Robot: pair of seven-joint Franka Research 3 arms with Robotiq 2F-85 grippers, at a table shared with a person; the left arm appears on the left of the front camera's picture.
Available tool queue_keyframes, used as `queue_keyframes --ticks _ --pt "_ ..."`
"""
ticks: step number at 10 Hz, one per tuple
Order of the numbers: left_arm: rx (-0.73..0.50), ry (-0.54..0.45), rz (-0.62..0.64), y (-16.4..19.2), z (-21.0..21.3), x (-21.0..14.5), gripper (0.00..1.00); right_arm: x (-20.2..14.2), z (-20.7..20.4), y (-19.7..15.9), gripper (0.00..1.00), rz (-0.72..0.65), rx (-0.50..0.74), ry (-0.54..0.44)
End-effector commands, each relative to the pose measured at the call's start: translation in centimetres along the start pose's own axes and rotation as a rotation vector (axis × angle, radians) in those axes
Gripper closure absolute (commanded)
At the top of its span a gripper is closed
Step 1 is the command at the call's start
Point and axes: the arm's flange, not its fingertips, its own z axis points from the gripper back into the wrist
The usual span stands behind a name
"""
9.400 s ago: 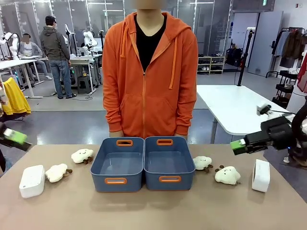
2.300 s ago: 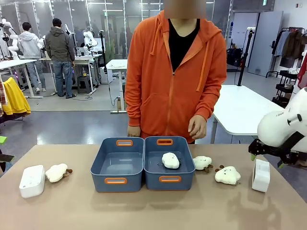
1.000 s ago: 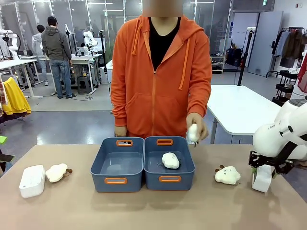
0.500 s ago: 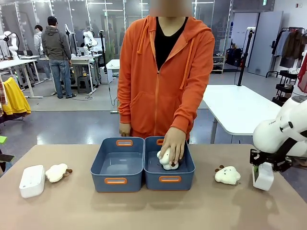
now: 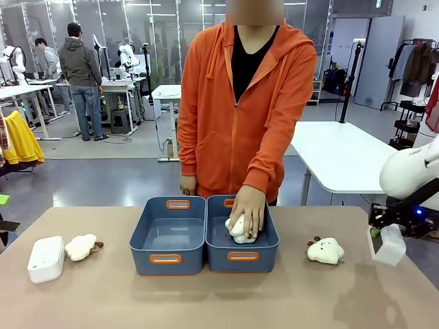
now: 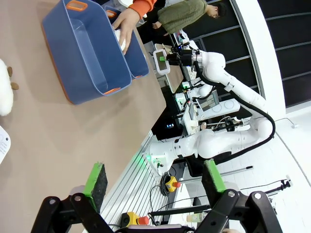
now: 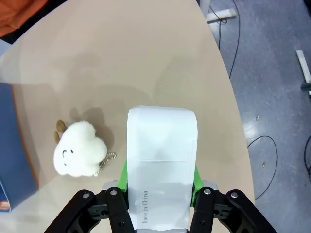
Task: Sort the digital clocks into the basket.
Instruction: Pick up the Digital clock from the table and place it into the empty Plastic storage basket.
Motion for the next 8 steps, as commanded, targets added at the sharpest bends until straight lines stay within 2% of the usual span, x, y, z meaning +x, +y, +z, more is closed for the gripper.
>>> queue_keyframes --ticks 1,6,8 --pt "-0.017 -0.006 0.003 -0.4 0.0 -0.1 0.00 -0.4 0.1 -0.9 0.99 0.027 0.046 0.009" --pt "-0.017 -0.006 0.003 -0.4 0.0 -0.1 0.00 -1.0 1.0 -1.1 0.99 0.049 0.092 -0.018" --pt "-0.017 -0.006 0.003 -0.4 0.0 -0.1 0.00 -4.5 3.8 1.5 0.99 0.274 0.268 -0.058"
